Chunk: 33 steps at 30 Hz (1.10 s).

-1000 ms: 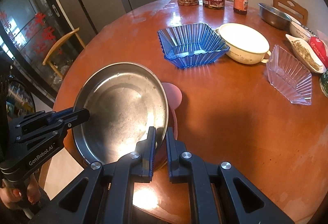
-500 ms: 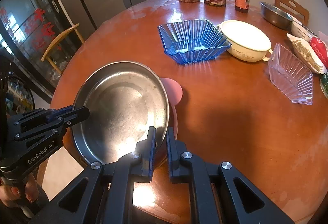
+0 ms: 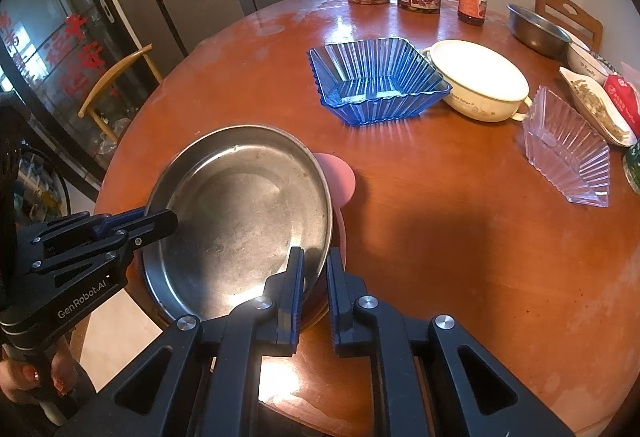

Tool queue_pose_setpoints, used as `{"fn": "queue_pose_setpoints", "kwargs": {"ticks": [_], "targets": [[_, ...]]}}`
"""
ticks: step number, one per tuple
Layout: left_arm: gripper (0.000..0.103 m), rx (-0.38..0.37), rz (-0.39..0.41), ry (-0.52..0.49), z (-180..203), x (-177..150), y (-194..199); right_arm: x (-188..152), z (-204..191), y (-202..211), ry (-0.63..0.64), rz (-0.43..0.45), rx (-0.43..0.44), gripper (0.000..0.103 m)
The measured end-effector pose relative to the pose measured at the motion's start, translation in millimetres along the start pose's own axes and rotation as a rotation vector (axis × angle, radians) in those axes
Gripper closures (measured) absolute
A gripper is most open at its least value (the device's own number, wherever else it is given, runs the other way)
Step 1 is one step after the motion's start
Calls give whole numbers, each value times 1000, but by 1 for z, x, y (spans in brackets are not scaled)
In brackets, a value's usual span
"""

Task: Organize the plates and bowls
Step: 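Carry the metal tray over the pink plate and lower it on top, then open both grippers and release the metal tray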

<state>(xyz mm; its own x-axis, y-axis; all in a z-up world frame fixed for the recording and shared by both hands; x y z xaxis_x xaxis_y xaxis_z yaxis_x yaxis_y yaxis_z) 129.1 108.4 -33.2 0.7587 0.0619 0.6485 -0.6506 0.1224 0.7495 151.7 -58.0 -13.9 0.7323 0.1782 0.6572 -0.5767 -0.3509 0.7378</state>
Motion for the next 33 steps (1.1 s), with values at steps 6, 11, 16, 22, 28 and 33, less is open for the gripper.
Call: {"fn": "queue_pose_setpoints", "kwargs": {"ticks": [6,11,16,22,28,33], "targets": [[90,-5,1,7,-1,0,0,0,-3,0,13,-5,-3,86],[89,-12,1,16,-2,0,0,1,-4,1,7,-10,2,84],[89,-15,16,23,-2,2,4,2,-4,4,7,0,0,76],[88,-10,27,33,-4,2,9,5,-4,11,5,19,-1,72],[80,-11,50,34,-3,5,15,7,-3,16,1,33,-7,72],[68,-10,66,30,1,7,21,7,-5,19,9,42,-8,72]]}}
Point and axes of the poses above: each gripper's, at about its wrist camera, not at the fingertips, and y roughly against the way its jaws point, z to its right, x to its top, the point moved 1 cm from there along -y, roughly the way its jaws point, and after that the axes turned 10 degrees about z, right-handed, at the moved point
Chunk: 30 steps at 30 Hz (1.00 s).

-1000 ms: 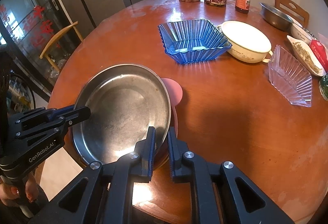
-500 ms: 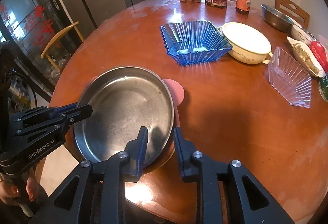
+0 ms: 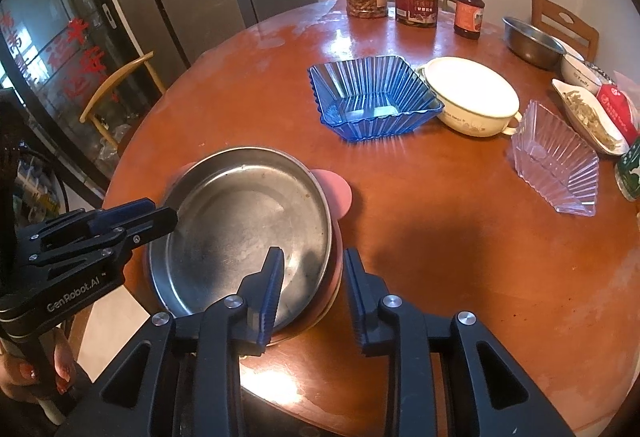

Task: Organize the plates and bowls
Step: 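Open both grippers and release the metal tray, then move both grippers to the clear glass square dish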

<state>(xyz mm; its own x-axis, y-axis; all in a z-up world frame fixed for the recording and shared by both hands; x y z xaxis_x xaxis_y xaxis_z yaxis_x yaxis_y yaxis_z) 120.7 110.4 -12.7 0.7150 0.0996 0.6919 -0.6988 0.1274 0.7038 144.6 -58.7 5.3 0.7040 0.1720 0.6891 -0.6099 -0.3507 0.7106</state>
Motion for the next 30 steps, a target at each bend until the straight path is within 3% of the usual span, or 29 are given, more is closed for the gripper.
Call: {"fn": "queue_pose_setpoints", "kwargs": {"ticks": [3,7,11,30], "targets": [[65,4,12,-12,5,2,4,1,-1,4,5,14,-3,71],[53,5,34,-27,14,6,10,2,3,9,-2,30,-8,70],[53,3,46,-38,22,10,14,3,7,17,-7,50,-14,63],[53,-31,56,-109,78,19,11,0,51,58,-63,119,-52,56]]}}
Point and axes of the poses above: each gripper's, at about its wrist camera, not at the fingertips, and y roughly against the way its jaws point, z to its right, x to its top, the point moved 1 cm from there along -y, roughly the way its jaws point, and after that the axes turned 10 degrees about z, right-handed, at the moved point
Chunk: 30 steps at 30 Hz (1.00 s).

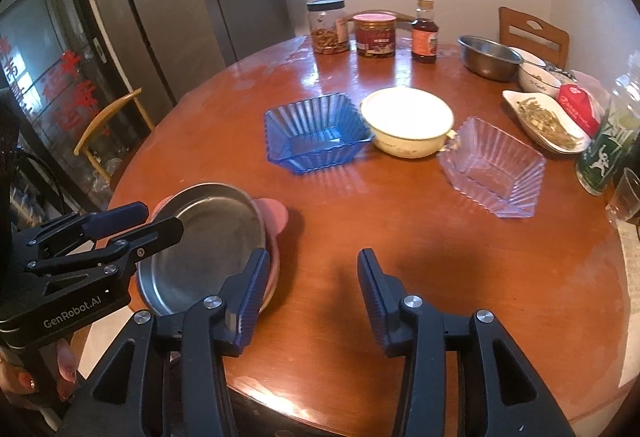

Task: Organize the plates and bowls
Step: 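Move both grippers to the clear glass square dish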

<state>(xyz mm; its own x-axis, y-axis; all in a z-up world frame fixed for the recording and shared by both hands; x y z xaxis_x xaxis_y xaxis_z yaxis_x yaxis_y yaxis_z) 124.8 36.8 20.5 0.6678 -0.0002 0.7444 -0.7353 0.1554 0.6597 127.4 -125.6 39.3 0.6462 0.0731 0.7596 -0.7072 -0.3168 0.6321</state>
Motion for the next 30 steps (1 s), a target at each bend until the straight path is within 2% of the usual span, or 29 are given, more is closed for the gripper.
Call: {"fn": "queue_pose_setpoints", "kwargs": {"ticks": [13,22,30], "targets": [[53,-35,-4,-36,49,12,-18,2,53,19,-53,35,-33,55],[53,-86,-3,-60,100,26,-43,13,115,28,-119,66,-90,55],[53,-86,-23,-33,127,42,-77,25,171,20,-158,65,-157,56]]}}
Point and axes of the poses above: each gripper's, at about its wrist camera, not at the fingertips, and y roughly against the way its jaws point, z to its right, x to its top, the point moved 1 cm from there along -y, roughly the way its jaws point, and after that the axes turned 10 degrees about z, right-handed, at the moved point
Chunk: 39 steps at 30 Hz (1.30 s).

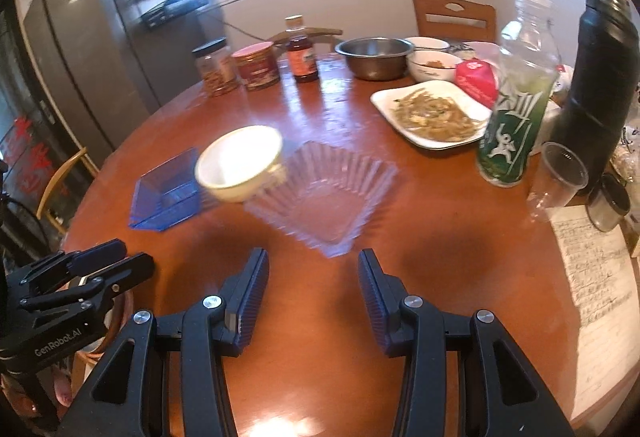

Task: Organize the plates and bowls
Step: 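Move both grippers to the clear glass square dish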

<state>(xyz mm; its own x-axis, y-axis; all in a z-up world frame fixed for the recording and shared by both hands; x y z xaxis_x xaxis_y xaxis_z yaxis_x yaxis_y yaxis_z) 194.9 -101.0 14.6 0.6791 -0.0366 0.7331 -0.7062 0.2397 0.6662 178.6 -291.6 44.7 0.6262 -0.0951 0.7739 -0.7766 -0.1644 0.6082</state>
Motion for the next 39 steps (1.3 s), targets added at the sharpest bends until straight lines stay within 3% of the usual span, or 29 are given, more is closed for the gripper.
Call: {"fn": "queue_pose_setpoints", "kwargs": {"ticks": [14,34,39], "targets": [[53,16,-32,22,20,31,-61,27,54,-55,-63,-56,-39,56],[53,-6,-81,29,29,45,-117,25,57,-108,-82,-156,-11,56],[53,0,-97,32,30,42,-123,24,54,-117,-69,-172,6,66]]}}
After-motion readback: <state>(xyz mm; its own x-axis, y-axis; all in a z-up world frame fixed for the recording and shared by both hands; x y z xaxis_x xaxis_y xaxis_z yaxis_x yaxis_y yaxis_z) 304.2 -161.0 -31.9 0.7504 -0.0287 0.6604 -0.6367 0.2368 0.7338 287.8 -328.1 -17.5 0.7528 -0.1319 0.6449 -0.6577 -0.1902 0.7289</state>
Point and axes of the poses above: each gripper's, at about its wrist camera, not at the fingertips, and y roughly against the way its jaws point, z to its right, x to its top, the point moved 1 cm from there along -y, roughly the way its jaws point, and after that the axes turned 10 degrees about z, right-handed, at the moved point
